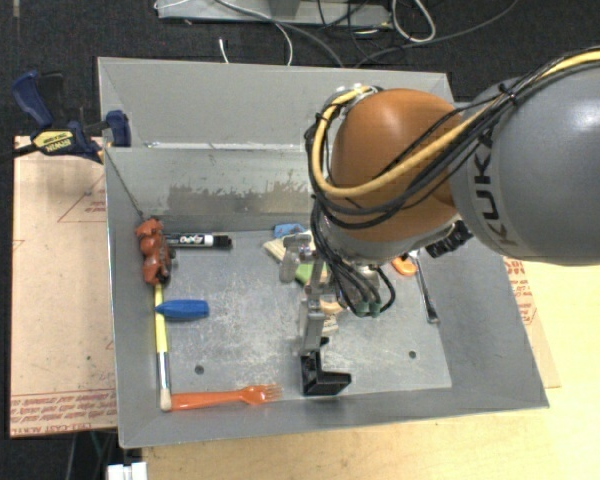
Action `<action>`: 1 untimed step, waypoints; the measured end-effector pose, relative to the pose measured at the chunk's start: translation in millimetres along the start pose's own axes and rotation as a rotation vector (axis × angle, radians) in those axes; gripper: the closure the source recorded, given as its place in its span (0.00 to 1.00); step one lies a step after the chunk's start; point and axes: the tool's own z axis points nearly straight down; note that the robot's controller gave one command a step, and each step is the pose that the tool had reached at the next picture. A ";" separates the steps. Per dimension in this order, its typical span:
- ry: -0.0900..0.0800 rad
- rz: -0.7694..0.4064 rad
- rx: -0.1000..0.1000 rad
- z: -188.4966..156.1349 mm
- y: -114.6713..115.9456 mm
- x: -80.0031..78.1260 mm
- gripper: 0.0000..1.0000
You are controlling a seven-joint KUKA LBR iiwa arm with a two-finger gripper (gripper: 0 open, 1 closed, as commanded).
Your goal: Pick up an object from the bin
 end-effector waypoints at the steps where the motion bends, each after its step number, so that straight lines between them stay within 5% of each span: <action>1: -0.006 0.003 -0.001 -2.1 -0.6 -1.4 0.00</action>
Offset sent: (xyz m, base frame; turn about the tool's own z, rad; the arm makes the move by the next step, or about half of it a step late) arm 0.0104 0.0943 -0.1654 0.0549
